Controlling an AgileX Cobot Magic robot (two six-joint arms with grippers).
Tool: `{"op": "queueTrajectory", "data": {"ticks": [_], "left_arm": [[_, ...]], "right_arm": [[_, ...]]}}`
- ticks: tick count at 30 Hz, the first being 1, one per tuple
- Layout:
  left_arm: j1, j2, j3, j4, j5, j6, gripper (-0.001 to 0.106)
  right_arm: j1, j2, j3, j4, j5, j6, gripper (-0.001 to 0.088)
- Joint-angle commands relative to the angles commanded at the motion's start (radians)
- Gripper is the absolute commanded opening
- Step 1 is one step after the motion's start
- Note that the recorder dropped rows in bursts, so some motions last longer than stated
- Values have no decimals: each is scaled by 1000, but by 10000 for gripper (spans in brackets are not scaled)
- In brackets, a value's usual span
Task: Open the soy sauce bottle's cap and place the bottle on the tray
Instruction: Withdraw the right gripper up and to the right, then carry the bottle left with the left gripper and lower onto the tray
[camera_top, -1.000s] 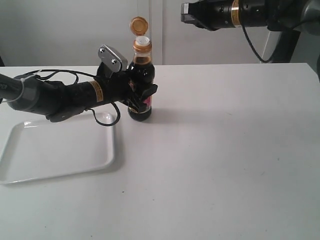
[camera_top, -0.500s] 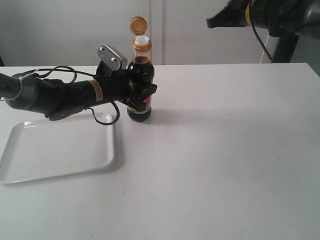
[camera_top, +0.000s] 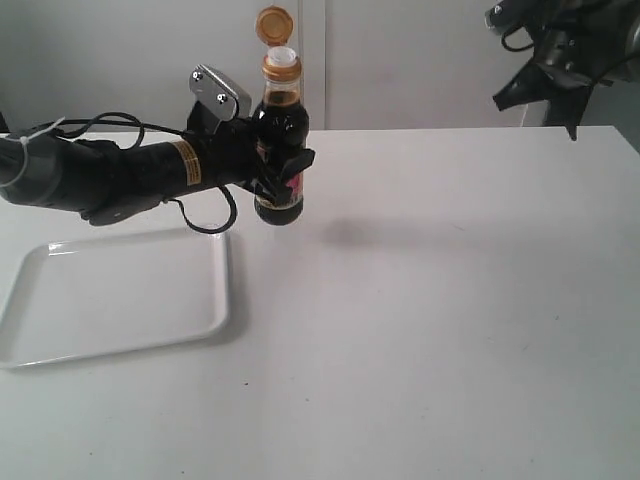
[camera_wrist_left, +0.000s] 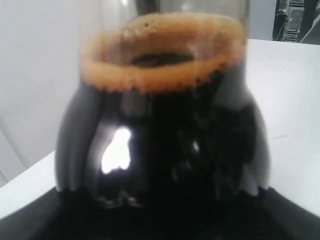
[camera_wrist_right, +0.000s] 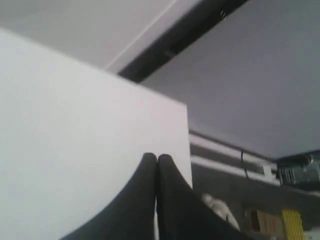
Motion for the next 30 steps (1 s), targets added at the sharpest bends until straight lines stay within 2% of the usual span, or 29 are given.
{"op": "queueTrajectory", "data": {"ticks": [2, 6, 11, 15, 20, 24, 29, 30], "left_arm": [[0, -13, 0, 10, 0, -20, 0], [2, -45, 0, 35, 2, -94, 0], [17, -93, 0, 104, 21, -199, 0], [21, -129, 0, 201, 84, -287, 0], [21, -178, 2, 279, 157, -369, 0], [42, -214, 43, 250, 112, -379, 0], [91, -268, 148, 197, 83, -348, 0], [116, -291, 185, 197, 78, -349, 0]], "right_arm": [[-2, -6, 0, 200, 61, -128, 0], [-2, -38, 0, 501, 168, -290, 0], [-2, -85, 0, 738, 222, -390, 0], [-2, -105, 3, 808, 255, -405, 0], [-2, -118, 4, 814, 328, -410, 0], [0, -144, 57, 819, 334, -432, 0], [0, -213, 174, 854, 253, -440, 0], [0, -241, 210, 867, 232, -440, 0]]}}
